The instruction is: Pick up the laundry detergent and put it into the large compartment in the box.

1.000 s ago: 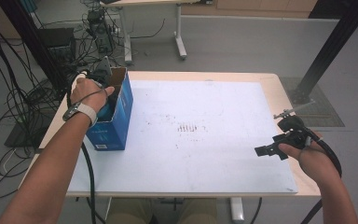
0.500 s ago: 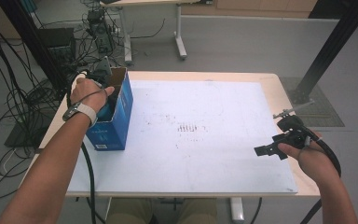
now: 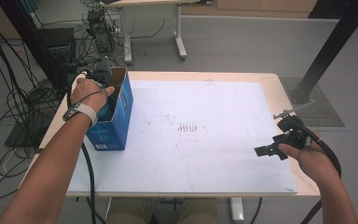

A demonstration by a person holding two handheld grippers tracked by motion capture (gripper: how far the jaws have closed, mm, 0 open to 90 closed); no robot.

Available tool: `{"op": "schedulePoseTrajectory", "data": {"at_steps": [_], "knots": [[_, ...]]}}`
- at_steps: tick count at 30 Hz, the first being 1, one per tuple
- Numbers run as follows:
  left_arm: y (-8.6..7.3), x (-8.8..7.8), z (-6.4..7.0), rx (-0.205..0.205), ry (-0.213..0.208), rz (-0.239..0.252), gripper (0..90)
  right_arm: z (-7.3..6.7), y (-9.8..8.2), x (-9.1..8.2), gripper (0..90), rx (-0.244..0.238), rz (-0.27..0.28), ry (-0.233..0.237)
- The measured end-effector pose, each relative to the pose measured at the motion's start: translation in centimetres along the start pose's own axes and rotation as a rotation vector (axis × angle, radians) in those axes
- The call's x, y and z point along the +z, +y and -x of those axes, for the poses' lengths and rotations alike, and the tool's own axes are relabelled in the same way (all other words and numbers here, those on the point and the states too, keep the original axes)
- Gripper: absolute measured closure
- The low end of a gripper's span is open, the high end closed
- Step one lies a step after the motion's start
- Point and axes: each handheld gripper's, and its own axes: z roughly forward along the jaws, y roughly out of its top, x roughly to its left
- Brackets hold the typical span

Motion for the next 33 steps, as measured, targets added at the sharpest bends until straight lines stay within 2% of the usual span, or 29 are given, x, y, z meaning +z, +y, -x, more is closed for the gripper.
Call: {"op": "schedulePoseTrajectory", "data": {"at_steps": [27,33], "knots": [[-0.25,0.05,0.01,0.008,-0.002,0.014,37.9,-0.04,-0.01,-0.13,7.5,0.000,0.005,-0.001],[-0.42,-0.04,-0.36,-0.004,-0.020,0.025,36.5,-0.05,0.01,-0.08,7.5,-0.001,0.002,-0.002]]}}
